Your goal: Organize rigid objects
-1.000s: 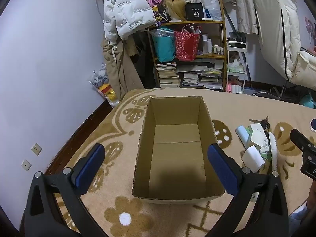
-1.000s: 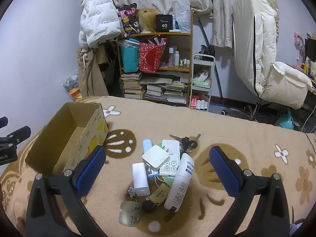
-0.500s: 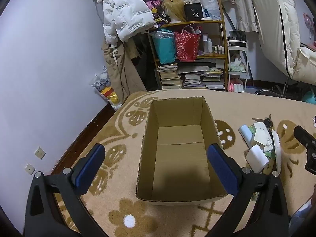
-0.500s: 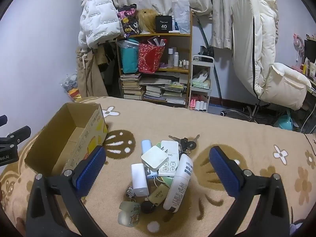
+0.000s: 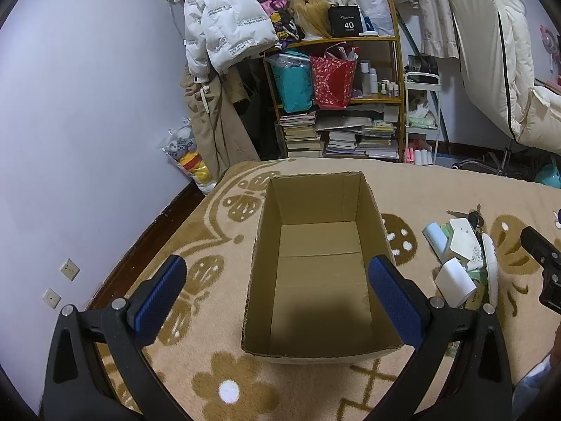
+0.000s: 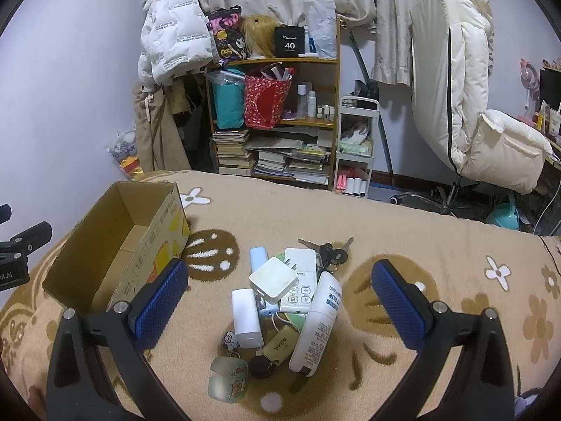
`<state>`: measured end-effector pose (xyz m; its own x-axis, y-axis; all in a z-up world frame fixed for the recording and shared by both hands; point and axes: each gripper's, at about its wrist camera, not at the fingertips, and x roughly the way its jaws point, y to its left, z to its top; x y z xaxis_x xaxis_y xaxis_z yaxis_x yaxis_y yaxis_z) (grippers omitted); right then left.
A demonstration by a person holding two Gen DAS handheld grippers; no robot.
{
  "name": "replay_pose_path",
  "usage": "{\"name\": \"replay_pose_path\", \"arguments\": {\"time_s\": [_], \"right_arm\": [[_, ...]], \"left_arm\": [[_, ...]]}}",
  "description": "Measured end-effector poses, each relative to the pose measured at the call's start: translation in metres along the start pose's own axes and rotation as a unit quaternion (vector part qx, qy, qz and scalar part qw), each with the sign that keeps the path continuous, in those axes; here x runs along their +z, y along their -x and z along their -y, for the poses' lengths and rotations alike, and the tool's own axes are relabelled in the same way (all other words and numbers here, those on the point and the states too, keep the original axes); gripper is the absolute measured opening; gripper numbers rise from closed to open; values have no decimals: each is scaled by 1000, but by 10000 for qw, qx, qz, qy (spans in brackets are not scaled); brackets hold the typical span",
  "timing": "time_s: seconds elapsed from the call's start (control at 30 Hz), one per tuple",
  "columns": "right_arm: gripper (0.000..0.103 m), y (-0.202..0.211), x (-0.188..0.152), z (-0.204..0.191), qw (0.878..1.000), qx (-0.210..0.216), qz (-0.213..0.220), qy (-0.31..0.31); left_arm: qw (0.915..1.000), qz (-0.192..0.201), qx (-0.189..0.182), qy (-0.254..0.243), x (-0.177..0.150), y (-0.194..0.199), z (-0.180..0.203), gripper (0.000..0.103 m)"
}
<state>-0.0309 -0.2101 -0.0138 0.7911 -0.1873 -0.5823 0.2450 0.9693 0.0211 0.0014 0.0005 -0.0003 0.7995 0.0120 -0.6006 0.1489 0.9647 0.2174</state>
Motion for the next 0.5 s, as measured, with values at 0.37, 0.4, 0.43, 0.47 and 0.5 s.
{"name": "replay_pose_path", "arguments": {"time_s": [0.37,0.4,0.43,0.47,0.5], "right_arm": [[103,0,-1,-1,10000,-1,2,12],[103,-1,-1,-1,10000,-1,1,12],[103,-1,-2,-2,10000,0,5,13],[103,-1,-2,-2,10000,-4,6,15],[103,-1,-1,-2,10000,-3,3,22]], "left_arm": [[10000,-9,-6,-6,-1,-1,-2,103],[10000,-11,-1,-6,-1,-1,-2,103],[10000,-15,-6,-3,-1,-1,-2,103],[10000,-10,-14,-2,-1,-1,-2,103],[10000,-16,-12,-6,0,-1,-2,103]]}}
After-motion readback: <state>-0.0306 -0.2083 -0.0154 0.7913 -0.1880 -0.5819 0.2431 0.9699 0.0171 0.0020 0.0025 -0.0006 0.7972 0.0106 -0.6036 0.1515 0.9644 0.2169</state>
